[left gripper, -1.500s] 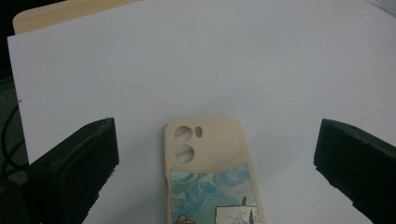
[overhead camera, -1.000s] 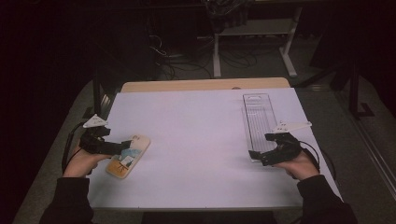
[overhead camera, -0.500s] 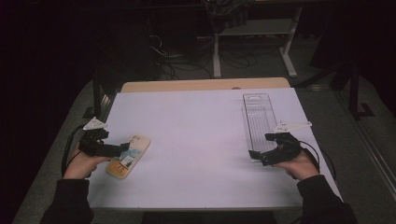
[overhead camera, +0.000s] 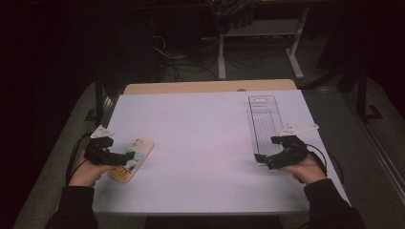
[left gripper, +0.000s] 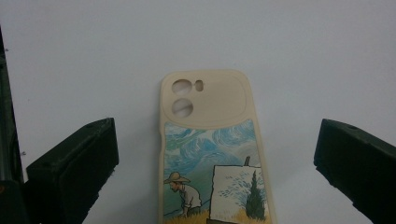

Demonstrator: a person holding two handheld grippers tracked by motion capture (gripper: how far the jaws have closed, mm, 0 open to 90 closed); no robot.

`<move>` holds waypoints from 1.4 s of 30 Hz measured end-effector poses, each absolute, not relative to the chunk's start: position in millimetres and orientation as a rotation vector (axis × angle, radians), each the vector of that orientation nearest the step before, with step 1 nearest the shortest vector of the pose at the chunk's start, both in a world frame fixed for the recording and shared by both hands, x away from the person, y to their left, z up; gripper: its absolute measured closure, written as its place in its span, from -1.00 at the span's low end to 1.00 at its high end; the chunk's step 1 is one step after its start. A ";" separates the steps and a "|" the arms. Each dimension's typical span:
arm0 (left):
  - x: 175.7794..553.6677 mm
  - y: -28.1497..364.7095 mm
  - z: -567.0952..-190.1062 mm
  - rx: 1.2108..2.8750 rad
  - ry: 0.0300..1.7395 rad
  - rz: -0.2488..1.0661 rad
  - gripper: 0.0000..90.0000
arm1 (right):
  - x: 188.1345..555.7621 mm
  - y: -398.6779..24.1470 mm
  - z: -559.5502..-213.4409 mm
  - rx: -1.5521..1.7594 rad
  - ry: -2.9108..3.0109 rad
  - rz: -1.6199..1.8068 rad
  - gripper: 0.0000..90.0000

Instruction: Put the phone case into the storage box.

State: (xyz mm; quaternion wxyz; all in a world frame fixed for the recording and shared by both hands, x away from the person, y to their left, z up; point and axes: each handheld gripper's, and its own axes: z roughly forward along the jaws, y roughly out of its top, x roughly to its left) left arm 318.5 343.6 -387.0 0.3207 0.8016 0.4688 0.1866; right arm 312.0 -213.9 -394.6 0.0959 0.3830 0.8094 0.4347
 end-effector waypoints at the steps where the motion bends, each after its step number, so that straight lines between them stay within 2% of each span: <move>1: 318.4 344.2 -387.5 2.113 1.231 0.490 -1.00 | 312.1 -213.9 -394.7 1.134 2.398 1.289 -0.98; 42: 317.2 340.5 -429.6 2.215 1.317 0.439 -1.00 | 312.3 -213.4 -394.8 1.142 2.395 1.287 -0.98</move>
